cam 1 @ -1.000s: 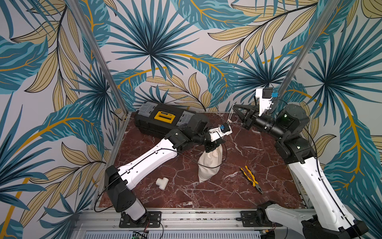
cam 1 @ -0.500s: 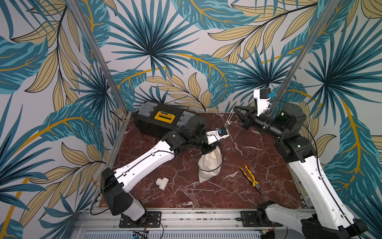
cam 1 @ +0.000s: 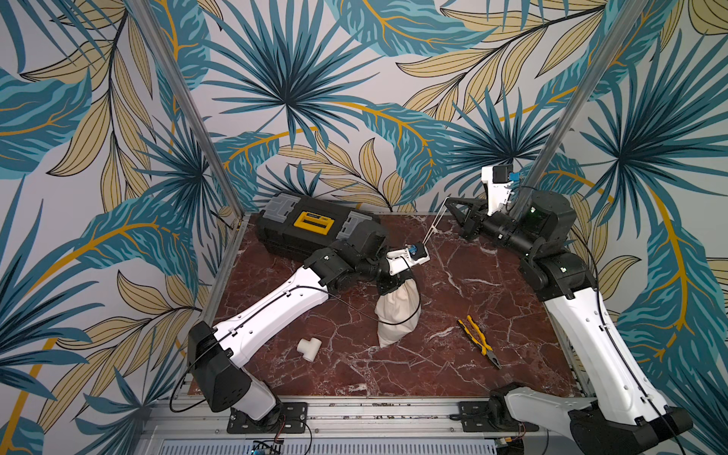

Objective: Close the soil bag
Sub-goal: Frap the soil bag at the center of the board.

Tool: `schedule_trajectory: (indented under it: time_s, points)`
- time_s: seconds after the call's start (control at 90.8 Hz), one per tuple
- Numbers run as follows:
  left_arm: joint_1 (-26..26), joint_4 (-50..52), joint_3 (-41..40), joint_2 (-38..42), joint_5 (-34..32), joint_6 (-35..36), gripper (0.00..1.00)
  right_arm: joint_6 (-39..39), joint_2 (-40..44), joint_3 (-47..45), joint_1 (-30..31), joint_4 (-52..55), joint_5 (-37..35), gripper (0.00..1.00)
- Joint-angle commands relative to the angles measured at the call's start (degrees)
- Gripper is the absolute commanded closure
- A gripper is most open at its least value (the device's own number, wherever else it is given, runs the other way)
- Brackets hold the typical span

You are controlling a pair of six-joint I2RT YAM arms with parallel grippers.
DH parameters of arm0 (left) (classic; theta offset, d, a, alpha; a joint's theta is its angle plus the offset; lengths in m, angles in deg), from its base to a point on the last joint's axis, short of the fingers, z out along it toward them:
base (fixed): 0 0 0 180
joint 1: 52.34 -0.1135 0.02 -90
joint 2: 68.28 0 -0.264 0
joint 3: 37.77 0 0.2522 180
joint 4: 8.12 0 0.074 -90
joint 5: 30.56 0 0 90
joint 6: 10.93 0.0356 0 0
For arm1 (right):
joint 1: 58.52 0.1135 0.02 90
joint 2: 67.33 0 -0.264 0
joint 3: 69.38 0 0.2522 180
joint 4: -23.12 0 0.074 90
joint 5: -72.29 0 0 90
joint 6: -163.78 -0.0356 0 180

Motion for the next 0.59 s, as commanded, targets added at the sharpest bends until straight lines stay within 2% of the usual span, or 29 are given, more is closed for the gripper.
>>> schedule_trajectory:
  time_s: [0.0,0.143,0.264,0.419,0.584]
  points:
    - [-0.6,16.4,-1.4,0.3,0.4,0.1,1.0,0.2,1.1,1.9,-4.0,-9.8,-7.9,1.0]
    - [-1.0,19.0,2.8,0.1,-1.1,-0.2,1.0,-1.2,-0.6,-0.2,-6.6,-2.5,-9.2,1.0]
    - [-1.0,19.2,6.9,-0.4,-1.8,-0.9,1.0,-3.3,0.9,-8.3,-7.0,-1.9,-7.5,1.0]
    - [-1.0,16.3,9.7,-1.0,-1.6,-2.5,1.0,-6.8,2.8,-20.6,-7.0,-5.2,-1.9,1.0]
    - [-1.2,16.4,14.4,-3.4,-0.7,-3.4,1.0,-10.1,3.9,-34.6,-6.5,-14.4,9.4,1.0]
